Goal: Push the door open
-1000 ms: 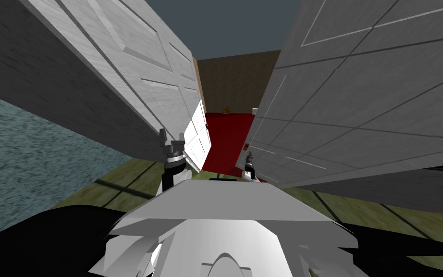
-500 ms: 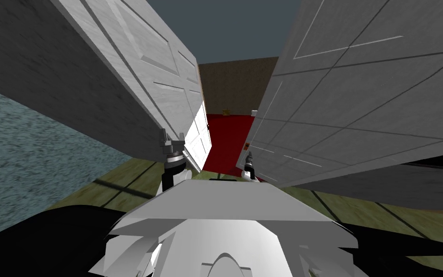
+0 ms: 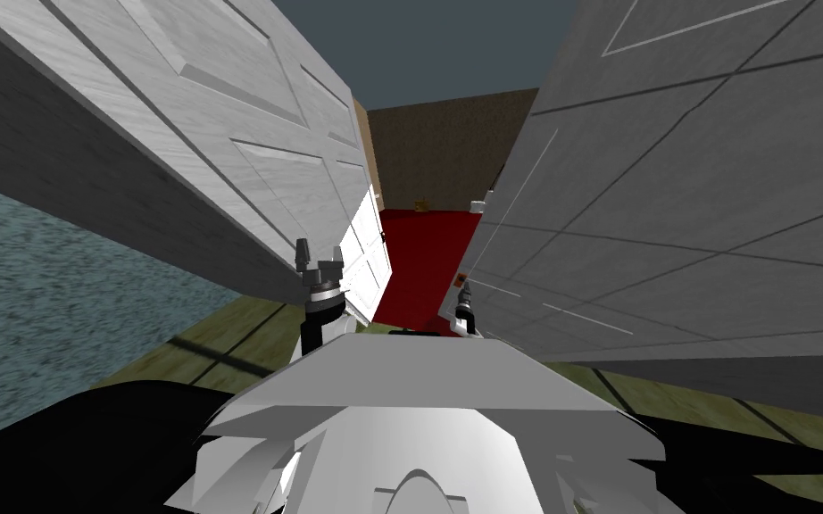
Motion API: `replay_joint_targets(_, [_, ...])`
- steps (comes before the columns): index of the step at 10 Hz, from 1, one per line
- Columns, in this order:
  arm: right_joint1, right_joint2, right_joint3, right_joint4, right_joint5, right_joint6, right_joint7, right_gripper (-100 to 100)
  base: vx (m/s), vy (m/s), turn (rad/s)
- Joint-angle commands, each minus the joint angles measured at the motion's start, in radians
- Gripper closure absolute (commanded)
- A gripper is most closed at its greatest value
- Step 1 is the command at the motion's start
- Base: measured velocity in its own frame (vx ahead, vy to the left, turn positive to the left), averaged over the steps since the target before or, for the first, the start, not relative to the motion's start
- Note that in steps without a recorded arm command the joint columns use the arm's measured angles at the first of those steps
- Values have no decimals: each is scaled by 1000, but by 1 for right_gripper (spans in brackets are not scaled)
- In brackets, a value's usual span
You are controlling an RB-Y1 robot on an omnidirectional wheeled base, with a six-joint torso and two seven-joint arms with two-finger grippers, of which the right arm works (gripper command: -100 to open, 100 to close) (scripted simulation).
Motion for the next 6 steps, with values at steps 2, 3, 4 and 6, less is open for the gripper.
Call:
replay_joint_targets(2, [0,3,-3,7,-3,-11,-2,-100,189,-64,33])
replay_joint_targets(3, [1,6,-4,8,-3,-14,-3,-100,187,-68,24])
replay_joint_targets(4, [2,11,-5,10,-4,-17,-3,-100,180,-53,29])
replay_joint_targets(6, [1,7,-4,12,-3,-16,-4,100,29,-8,0])
